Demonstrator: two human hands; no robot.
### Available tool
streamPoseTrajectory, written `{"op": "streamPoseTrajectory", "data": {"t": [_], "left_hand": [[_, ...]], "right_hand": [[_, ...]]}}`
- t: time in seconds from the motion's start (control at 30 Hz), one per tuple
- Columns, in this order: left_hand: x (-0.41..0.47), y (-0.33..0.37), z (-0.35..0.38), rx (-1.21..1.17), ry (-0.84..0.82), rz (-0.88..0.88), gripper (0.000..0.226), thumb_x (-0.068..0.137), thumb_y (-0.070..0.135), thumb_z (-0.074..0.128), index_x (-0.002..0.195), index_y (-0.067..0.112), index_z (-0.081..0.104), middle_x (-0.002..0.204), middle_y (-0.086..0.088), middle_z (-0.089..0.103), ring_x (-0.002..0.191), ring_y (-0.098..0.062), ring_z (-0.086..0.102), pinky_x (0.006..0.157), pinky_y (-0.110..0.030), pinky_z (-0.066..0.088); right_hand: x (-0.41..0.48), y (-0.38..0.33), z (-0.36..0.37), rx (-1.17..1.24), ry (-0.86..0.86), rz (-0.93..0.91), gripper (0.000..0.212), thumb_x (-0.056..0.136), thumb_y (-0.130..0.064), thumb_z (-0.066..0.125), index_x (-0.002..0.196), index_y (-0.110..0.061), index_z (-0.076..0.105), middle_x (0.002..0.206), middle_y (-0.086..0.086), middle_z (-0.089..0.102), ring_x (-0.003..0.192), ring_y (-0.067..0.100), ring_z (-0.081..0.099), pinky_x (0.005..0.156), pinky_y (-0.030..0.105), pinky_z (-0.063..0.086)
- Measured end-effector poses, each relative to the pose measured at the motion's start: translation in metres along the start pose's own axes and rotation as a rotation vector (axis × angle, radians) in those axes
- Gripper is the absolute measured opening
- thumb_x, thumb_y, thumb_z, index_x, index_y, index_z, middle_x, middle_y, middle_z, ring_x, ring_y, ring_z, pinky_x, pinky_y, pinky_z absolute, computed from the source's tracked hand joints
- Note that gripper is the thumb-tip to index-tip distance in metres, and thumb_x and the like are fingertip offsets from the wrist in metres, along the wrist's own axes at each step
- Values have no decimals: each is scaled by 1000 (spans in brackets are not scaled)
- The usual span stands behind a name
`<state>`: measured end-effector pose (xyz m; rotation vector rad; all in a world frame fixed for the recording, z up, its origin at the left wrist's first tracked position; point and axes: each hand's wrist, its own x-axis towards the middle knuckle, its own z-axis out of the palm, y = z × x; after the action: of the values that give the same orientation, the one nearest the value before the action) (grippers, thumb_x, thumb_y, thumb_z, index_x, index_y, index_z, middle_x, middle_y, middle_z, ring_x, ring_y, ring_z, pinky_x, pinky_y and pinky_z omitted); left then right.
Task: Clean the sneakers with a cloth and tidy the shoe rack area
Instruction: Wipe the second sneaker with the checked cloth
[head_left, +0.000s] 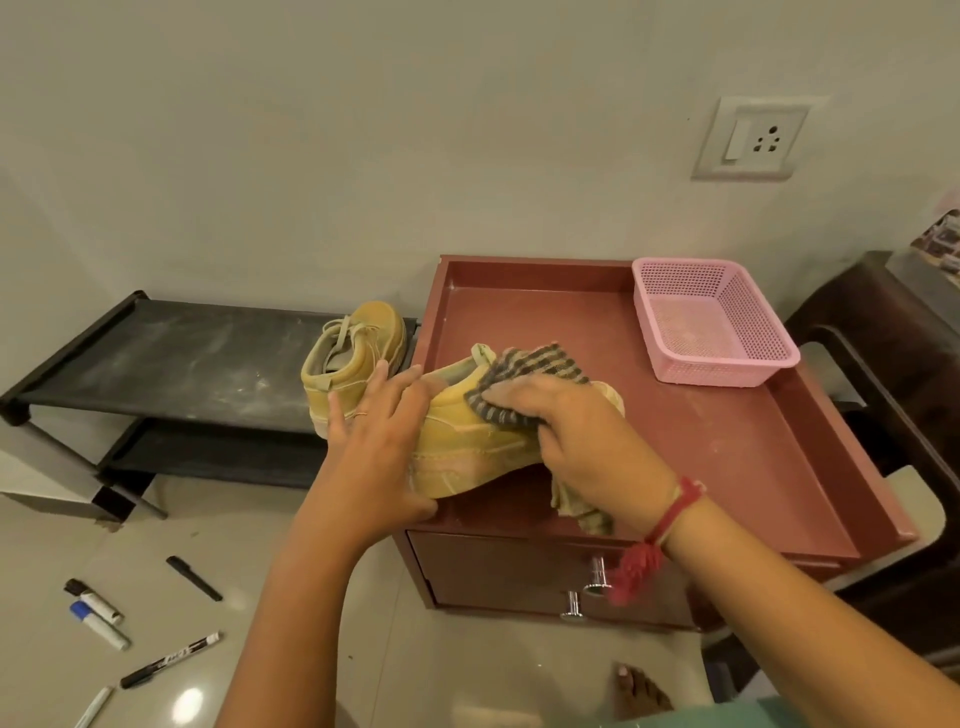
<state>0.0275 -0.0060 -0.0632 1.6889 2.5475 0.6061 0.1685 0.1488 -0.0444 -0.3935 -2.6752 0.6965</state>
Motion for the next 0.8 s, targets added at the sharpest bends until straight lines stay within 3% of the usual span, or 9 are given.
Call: {"op": "streamPoseTrajectory", "data": {"t": [0.1,0.17,0.27,0.43,0.57,0.7,0.8], "left_hand": [[-1,2,-1,10,-5,4,102,59,24,82,138,40,20,153,11,17,147,-17,-9,111,-57,-11],[-1,2,-1,13,4,13,101,60,22,82,138,41,20,154,11,16,147,-17,-9,111,-57,-11],[1,0,-1,15,6,0,103,59,24,83,139,39,21,154,10,18,148,-18,-9,111,-59,-10],[3,0,-1,22,-6,-8,104,55,27,83,136,40,20,151,10,21,148,-20,-8,112,-60,-9],[0,0,-1,16,4,1,102,56,26,84,134,40,20,149,9,24,148,-22,-6,112,-62,-7],[-1,2,0,39,12,19,103,56,22,84,135,40,20,151,8,22,148,-22,-6,111,-61,-8],[0,1,0,23,21,19,104,55,22,84,137,39,22,151,8,24,148,-22,-5,111,-60,-9]], "right_hand": [[8,17,-12,-146,1,170,43,80,3,43,111,-17,66,118,2,62,111,21,54,98,30,39],[8,14,-12,-172,-7,149,40,81,3,44,110,-14,66,116,3,61,108,23,54,95,32,39],[-4,4,-3,-46,-50,40,51,78,8,43,120,-15,61,126,2,58,117,19,51,102,31,38],[11,19,-7,-217,-18,141,43,83,0,47,118,-19,62,126,-2,57,116,21,50,96,30,39],[-1,10,-5,-199,-62,98,58,79,7,46,126,-26,56,131,-7,52,119,18,46,103,30,35],[9,41,-10,-388,-44,272,51,83,5,38,120,-21,60,119,2,56,111,26,53,110,34,21],[11,49,-12,-212,71,335,54,81,6,39,127,-19,55,124,8,57,114,29,52,104,41,35]]}}
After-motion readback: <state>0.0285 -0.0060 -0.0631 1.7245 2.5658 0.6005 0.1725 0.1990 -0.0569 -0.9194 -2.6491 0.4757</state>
